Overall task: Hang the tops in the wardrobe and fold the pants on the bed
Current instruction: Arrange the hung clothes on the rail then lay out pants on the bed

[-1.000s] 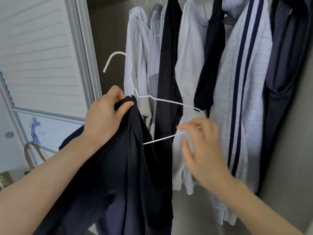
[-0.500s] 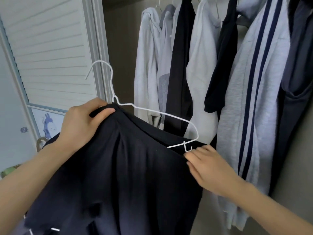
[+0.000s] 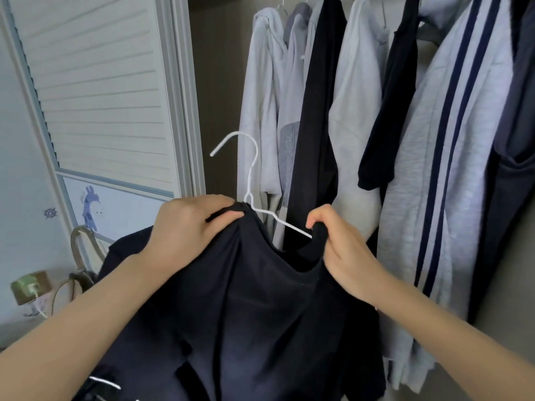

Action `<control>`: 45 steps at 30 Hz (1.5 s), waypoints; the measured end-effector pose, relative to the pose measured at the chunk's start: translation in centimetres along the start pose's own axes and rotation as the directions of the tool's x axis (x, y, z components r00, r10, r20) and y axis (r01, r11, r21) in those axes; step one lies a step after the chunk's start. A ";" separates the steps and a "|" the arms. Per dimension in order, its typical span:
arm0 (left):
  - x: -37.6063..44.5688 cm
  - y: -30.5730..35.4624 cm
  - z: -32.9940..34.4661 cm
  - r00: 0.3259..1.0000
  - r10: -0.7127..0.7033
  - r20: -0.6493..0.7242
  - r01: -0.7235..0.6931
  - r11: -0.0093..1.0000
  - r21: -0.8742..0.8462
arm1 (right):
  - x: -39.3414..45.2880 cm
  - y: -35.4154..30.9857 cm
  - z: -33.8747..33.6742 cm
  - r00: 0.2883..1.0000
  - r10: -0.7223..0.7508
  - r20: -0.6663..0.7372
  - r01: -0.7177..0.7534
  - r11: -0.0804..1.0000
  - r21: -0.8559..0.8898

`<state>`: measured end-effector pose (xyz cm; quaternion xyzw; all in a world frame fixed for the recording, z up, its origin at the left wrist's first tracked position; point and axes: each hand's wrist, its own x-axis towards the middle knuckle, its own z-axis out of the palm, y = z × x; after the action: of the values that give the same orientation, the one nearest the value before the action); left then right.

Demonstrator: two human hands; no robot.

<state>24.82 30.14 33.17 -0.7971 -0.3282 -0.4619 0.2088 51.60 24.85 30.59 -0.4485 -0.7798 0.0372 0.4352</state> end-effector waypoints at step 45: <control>-2.1 -9.9 -4.7 0.867 -0.455 0.201 0.494 0.742 -0.452 | 5.0 0.3 -5.0 0.923 0.355 0.147 -0.379 0.772 0.511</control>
<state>14.14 33.37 33.88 -0.7304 -0.4001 -0.5362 -0.1374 54.22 26.98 36.74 -0.4534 -0.6453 0.3444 0.5094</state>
